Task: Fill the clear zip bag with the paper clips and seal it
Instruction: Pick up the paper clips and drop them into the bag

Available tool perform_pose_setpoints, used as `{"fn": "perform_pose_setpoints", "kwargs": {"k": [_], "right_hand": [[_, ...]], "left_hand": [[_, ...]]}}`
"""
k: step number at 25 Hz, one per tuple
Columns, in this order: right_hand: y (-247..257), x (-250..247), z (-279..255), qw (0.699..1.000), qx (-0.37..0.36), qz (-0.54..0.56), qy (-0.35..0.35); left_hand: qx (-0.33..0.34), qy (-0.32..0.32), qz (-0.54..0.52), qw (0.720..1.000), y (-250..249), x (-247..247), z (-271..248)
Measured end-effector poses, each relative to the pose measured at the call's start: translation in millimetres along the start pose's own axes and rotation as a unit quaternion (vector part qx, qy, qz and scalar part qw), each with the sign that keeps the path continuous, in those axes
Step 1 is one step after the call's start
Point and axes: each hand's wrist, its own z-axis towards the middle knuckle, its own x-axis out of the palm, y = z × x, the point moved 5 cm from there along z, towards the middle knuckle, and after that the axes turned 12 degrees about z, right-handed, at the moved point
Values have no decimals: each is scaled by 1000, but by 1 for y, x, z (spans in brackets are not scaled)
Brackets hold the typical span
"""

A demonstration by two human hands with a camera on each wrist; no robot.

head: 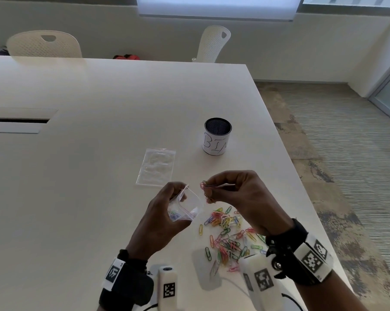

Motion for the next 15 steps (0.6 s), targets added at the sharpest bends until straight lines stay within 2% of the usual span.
{"fn": "perform_pose_setpoints", "kwargs": {"k": [4,6,9,15], "right_hand": [[-2,27,7,999,-23,-12,26],[-4,33,9,994,-62,-90,24],[-4,37,8,970,-126,-207,9],[-4,42,5,943,-146,-297,33]], "left_hand": [[1,0,-11,1000,-4,-2,1],[-2,-3,-18,1000,-4,-4,1],[-10,-3,-21,1000,-3,-4,0],[-9,1,-31,999,-2,-1,-2]]}}
